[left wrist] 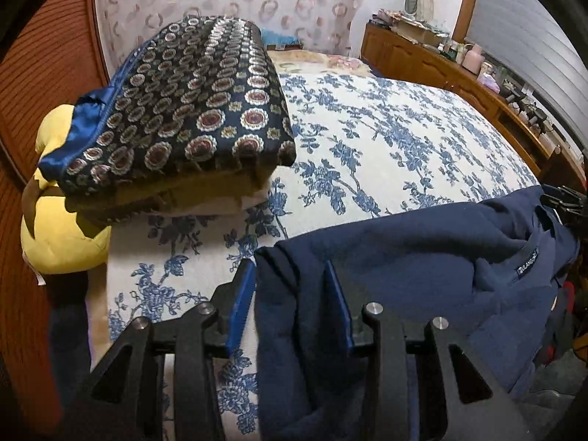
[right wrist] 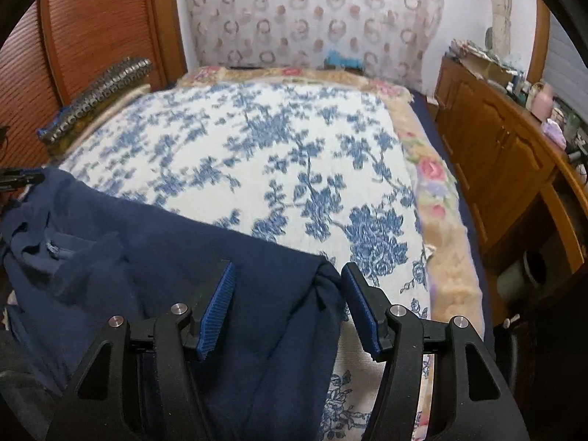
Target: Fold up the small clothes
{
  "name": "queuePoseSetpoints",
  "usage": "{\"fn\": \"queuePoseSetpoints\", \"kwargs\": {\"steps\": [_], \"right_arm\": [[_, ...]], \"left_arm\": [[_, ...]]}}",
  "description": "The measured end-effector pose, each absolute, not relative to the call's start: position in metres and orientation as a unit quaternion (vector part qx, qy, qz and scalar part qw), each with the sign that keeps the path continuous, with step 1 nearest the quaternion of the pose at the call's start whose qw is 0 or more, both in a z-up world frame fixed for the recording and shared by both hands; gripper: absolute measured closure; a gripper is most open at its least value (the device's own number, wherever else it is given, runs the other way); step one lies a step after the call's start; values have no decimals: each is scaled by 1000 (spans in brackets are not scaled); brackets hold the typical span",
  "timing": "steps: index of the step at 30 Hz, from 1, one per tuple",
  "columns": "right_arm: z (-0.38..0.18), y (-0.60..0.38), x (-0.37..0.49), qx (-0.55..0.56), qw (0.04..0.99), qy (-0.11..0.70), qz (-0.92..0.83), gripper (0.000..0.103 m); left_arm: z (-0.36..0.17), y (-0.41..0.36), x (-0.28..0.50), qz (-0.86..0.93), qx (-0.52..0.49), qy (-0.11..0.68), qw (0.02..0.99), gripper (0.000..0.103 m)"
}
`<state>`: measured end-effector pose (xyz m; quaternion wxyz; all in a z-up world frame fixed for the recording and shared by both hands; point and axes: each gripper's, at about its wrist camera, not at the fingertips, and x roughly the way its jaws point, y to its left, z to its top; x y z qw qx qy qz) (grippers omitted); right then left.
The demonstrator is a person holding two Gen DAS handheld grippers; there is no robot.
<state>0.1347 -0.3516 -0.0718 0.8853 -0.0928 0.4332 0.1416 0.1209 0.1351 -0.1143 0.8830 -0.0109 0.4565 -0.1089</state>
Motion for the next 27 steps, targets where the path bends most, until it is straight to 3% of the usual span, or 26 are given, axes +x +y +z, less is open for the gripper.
{"fn": "queuePoseSetpoints", "kwargs": {"steps": [4,15,17,20,22,23,25,27], "right_arm": [[-76,-355,140,-82,881,443,142,35],[-76,-348,142,-93,873,450,161,34],[-76,-344,141,-97,871,450,171,40],[-74,-339,137,-105,867,449,187,58],[-73,-336,135,-106,863,451,203,78],[-73,-334,132,-108,861,450,212,83],[-73,-331,129,-115,861,447,214,89],[-69,-329,124,-111,863,441,221,91]], "left_arm": [[-118,135,125,-114,-17,467,876,65],[-118,129,135,-107,-6,475,874,59],[-117,128,137,-107,1,476,873,59],[-116,126,140,-107,2,476,873,58],[-116,124,140,-112,9,470,875,59],[-116,122,141,-116,11,470,875,60],[-115,119,141,-132,8,472,872,79],[-114,116,138,-138,11,470,872,91]]}}
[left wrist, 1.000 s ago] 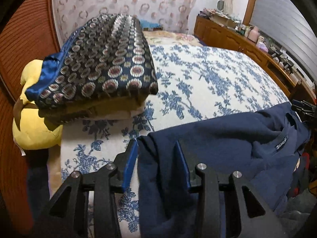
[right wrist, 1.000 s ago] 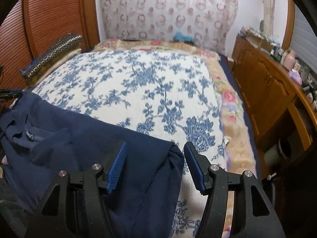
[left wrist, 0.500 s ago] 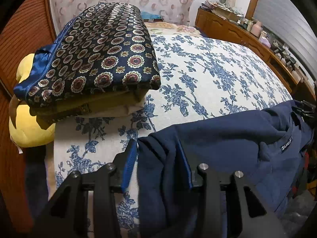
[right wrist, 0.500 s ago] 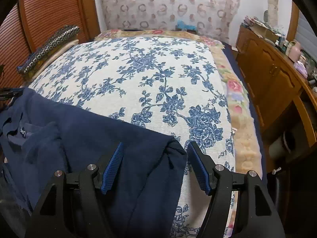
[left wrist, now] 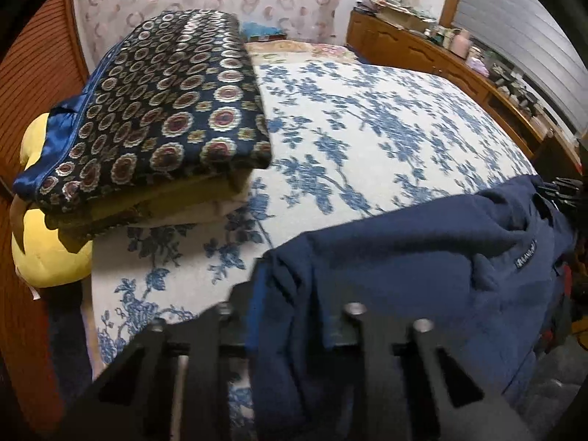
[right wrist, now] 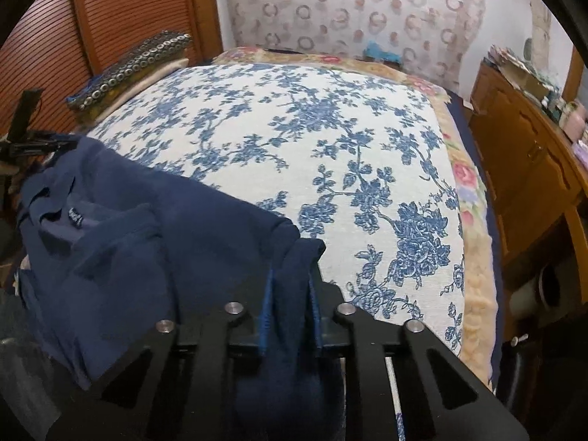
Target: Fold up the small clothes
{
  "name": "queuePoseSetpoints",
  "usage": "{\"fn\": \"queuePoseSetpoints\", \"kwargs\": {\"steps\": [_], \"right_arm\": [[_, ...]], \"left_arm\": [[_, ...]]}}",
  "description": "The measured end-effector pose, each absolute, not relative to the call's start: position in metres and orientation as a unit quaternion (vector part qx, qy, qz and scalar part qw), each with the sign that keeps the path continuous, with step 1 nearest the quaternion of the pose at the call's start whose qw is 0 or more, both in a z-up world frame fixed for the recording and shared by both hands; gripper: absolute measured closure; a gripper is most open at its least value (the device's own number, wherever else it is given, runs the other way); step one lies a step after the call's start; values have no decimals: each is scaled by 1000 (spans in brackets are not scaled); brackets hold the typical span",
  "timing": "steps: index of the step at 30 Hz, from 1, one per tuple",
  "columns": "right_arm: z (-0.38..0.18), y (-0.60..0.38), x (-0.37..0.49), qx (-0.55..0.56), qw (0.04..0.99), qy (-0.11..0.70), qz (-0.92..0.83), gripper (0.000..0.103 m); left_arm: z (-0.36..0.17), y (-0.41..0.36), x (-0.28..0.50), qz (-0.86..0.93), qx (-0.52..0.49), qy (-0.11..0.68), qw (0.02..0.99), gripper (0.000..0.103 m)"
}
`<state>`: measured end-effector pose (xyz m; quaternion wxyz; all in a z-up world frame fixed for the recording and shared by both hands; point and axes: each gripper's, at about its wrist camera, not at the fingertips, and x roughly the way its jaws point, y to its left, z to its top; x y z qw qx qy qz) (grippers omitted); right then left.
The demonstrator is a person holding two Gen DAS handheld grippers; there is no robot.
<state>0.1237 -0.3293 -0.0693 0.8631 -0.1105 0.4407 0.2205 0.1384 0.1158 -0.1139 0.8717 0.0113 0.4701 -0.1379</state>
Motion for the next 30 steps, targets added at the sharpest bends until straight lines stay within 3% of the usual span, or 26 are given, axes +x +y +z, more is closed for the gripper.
{"fn": "queuePoseSetpoints", "kwargs": {"steps": [1,8,21,30], "right_arm": [[-66,-329,119,-106,866,434,224,92],[4,-330,74,-67,904,347,239,93],[216,-318,-6,-99,959,118,239,94],[284,-337,-27,-110,973,49,199,94]], "left_arm": [[-112,115,136,-136,13,464,875,95],[-21,115,79,-168,-43,326,929,96],[146,149,9,-179,-50,137,973,97],[213,171,-29,-168,-38,38,984,97]]}}
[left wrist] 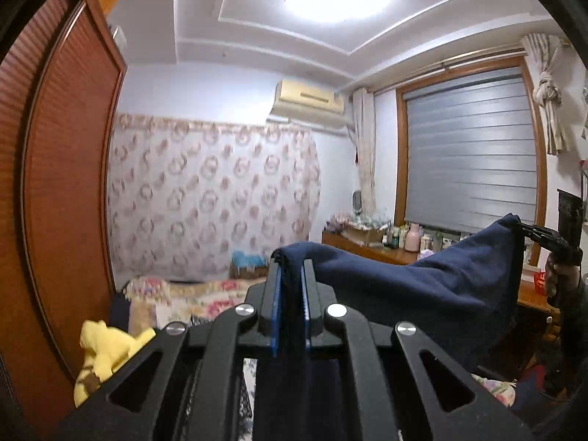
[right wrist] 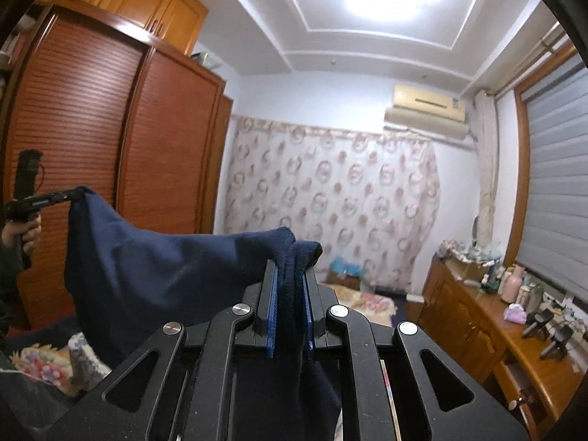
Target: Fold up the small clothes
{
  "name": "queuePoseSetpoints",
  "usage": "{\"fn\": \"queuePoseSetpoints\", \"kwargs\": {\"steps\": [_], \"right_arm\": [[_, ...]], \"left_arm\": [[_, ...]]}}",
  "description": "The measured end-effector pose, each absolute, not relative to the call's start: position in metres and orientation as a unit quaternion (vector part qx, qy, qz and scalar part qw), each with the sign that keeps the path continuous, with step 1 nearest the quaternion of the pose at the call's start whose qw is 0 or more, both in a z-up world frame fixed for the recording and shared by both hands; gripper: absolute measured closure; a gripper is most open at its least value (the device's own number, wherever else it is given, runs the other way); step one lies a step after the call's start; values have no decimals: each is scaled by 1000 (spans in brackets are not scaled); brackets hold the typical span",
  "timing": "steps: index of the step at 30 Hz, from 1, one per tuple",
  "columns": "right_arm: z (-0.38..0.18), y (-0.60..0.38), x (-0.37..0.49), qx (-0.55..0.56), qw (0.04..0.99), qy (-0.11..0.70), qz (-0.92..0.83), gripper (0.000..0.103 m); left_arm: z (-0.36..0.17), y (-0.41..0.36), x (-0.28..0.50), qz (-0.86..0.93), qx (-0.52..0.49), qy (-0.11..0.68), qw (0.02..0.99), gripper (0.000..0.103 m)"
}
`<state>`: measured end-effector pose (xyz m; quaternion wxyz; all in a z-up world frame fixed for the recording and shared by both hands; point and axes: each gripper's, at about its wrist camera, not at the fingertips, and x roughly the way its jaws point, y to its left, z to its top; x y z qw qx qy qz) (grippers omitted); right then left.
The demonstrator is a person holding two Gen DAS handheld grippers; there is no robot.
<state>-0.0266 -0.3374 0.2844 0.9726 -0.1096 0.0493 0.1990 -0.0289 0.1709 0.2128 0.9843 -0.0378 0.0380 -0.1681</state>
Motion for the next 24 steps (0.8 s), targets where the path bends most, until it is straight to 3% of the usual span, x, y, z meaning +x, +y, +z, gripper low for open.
{"fn": "queuePoseSetpoints", "kwargs": {"steps": [7,14,19,24], "right_arm": [[287,-354,-58,-117,976,40,179,94],[285,-360,-36,-130,978,51,155,94],[251,-352,48,-152,973,119,127,94],[177,-354,161,-151,959,227,82,90]], "left_arm": [[218,172,-32,-178,-34,18,983,96],[210,162,0,-176,-28,33,983,96],[177,142,67,-160,-16,90,983,96],[114,119,166,-127,17,189,974,91]]}}
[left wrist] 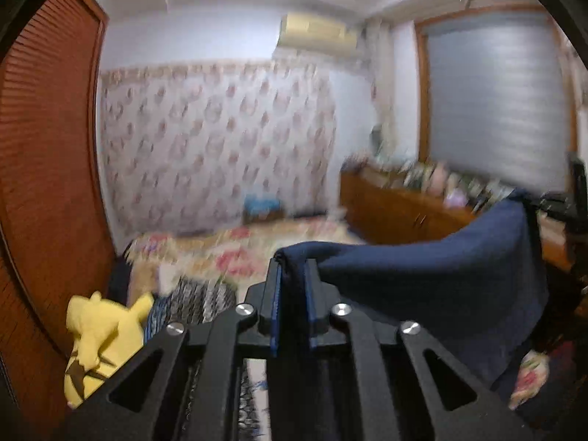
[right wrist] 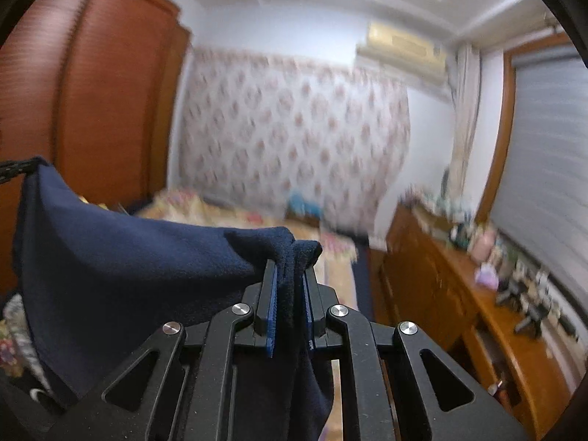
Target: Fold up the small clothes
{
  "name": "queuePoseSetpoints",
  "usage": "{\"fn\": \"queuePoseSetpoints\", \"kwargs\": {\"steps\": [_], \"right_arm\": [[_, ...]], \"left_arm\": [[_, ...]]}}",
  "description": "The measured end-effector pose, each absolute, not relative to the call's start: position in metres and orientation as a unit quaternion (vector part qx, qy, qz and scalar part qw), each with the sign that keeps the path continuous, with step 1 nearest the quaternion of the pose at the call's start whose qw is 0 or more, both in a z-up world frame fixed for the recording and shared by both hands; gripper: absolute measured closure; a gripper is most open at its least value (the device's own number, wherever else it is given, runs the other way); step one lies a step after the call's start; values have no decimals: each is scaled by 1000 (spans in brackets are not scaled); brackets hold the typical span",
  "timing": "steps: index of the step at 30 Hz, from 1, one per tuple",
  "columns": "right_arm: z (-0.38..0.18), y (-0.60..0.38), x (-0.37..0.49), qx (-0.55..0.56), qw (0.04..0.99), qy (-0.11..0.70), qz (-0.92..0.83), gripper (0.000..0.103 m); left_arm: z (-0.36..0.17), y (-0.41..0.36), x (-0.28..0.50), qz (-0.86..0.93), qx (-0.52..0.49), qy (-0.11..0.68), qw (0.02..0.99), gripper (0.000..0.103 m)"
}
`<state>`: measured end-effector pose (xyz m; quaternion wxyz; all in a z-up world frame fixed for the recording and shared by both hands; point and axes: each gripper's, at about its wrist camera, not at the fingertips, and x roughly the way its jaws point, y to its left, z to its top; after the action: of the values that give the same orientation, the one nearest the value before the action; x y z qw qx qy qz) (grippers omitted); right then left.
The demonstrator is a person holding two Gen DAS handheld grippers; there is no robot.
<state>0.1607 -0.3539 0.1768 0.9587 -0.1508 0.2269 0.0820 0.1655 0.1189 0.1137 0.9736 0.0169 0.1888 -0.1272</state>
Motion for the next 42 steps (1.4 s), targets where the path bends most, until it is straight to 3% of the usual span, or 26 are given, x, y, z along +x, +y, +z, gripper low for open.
{"fn": "queuePoseSetpoints", "kwargs": {"steps": [4,5,7,9,30,42], "right_arm": [[106,-375,234,-122,937,325,33,61],[94,-381,240,-112,934,338,30,58],[73,-388,246,-100,930,353,30,54],[56,-389,238,-101,926,361,37,52],[-70,-355,155,-87,899,419,91,50],[-80,-356,154,-92,902,415,76,50]], "left_arm": [[62,107,218,-123,33,274,953,82],[50,108,223,-123,31,287,949,72],[32,108,225,-130,25,311,941,63],[19,106,220,-131,31,326,936,62],[-100,102,104,-137,22,418,898,60],[-127,102,43,-136,4,426,894,61]]}}
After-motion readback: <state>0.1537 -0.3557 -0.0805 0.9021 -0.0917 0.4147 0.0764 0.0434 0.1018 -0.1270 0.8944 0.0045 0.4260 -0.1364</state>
